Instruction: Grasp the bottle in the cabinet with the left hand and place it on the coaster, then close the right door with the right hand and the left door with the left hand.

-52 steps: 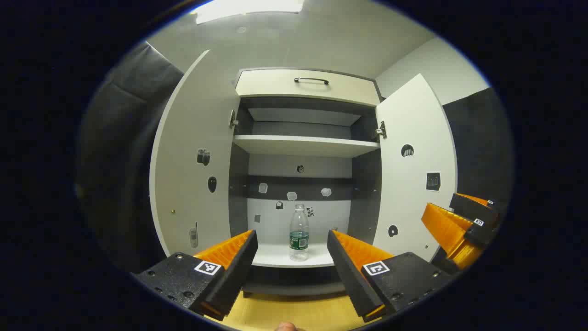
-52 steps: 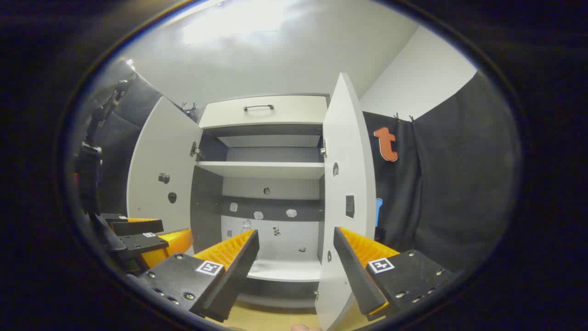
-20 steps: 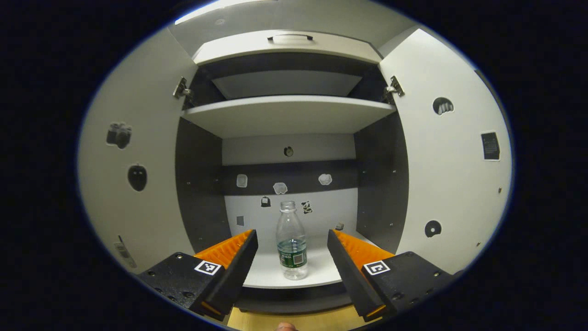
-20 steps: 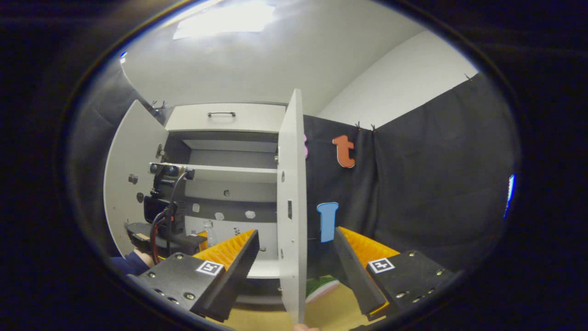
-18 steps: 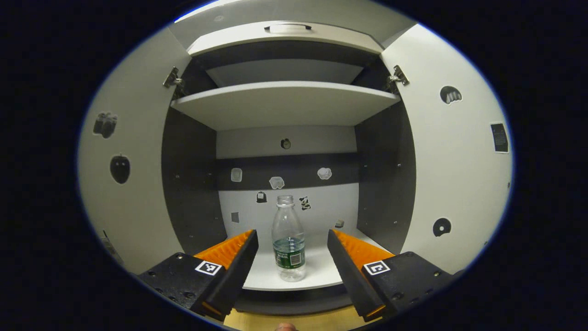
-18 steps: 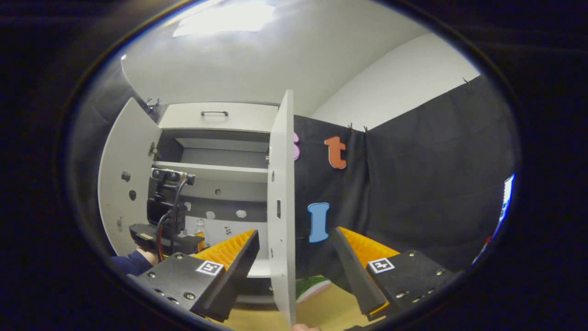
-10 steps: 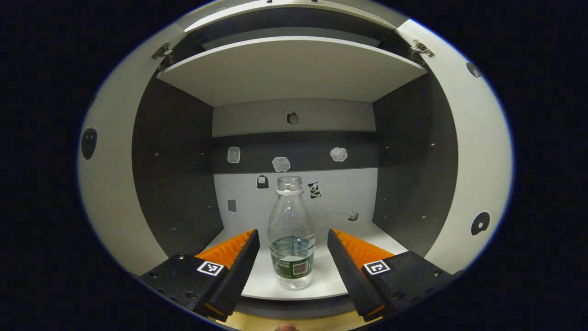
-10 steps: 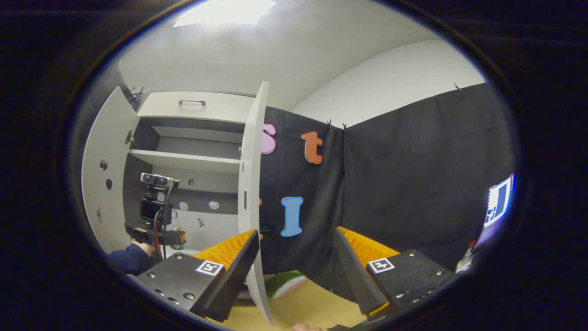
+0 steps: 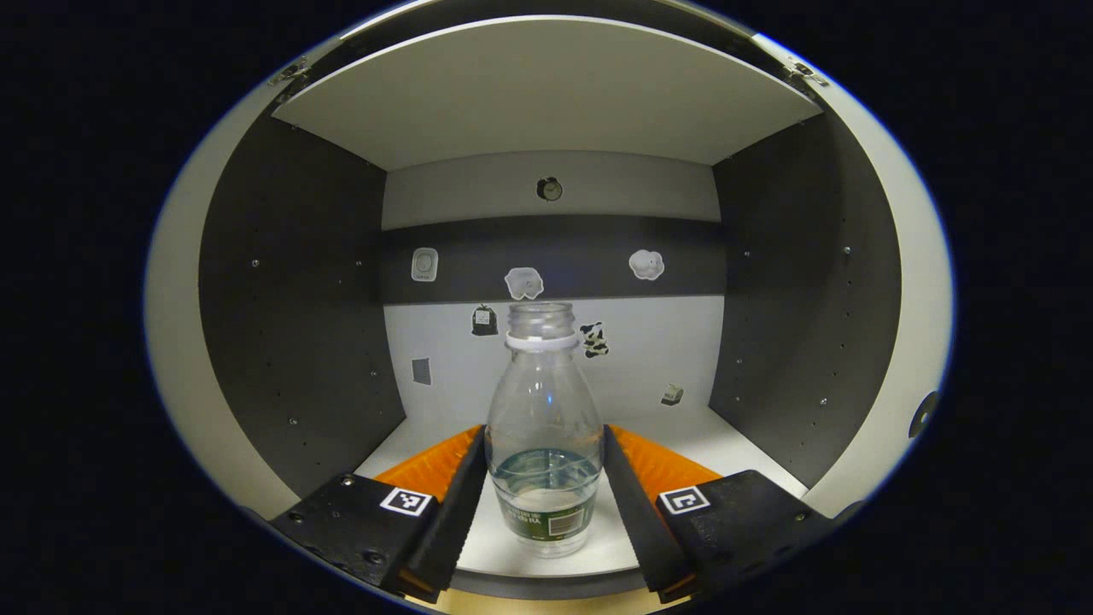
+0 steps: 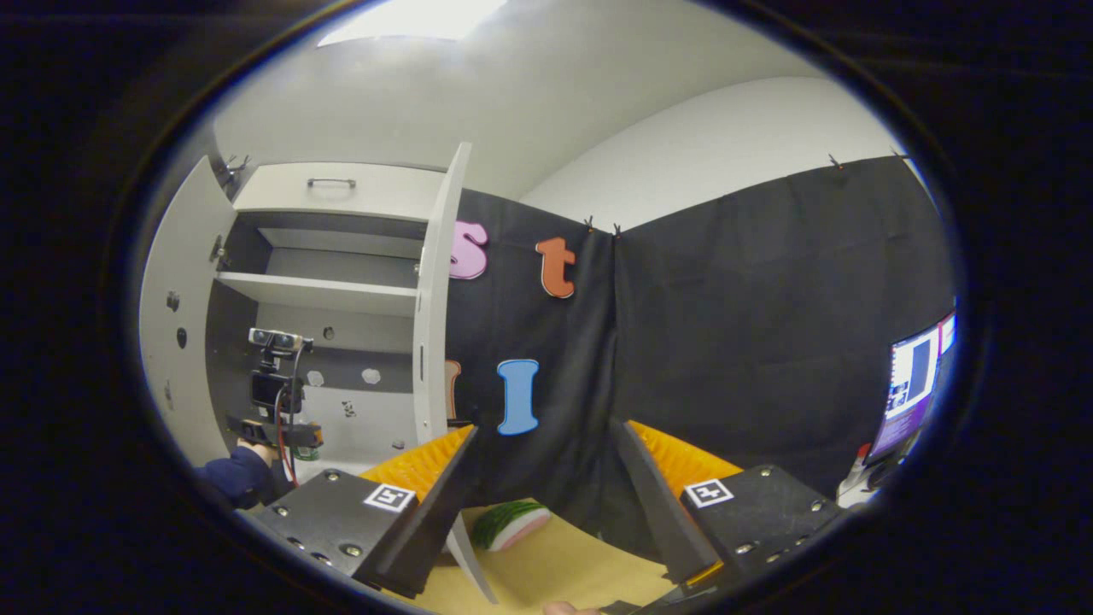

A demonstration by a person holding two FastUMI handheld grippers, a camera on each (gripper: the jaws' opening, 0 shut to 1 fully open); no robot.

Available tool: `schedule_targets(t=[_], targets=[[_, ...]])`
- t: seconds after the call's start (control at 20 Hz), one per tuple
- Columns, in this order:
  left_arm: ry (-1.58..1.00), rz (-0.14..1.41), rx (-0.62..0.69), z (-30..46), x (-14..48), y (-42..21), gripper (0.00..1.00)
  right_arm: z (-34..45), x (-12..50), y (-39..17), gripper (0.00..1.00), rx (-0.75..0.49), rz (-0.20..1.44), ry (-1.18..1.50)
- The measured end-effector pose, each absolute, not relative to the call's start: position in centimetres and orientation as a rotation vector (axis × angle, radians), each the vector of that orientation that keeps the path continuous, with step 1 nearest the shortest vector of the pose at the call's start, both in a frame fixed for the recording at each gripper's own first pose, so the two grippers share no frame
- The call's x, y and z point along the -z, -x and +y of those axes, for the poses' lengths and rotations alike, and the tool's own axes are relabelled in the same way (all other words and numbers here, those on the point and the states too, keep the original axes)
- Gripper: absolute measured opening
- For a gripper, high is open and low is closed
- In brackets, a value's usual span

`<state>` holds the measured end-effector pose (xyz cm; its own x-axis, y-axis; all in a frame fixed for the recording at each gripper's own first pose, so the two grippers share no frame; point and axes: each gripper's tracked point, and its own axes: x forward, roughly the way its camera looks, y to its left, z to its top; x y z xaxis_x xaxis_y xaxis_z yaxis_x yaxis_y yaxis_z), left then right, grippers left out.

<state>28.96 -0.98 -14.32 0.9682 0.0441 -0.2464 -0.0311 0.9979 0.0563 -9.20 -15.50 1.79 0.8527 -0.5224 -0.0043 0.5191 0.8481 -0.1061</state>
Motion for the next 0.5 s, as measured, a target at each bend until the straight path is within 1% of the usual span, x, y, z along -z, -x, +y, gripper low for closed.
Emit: schedule_targets(t=[0.5], targets=[[-0.052, 0.251, -0.007, -1.7, 13.3, -27.6, 0.81, -16.0, -1.2, 9.8, 0.99, 0.534, 0.044, 0.081]])
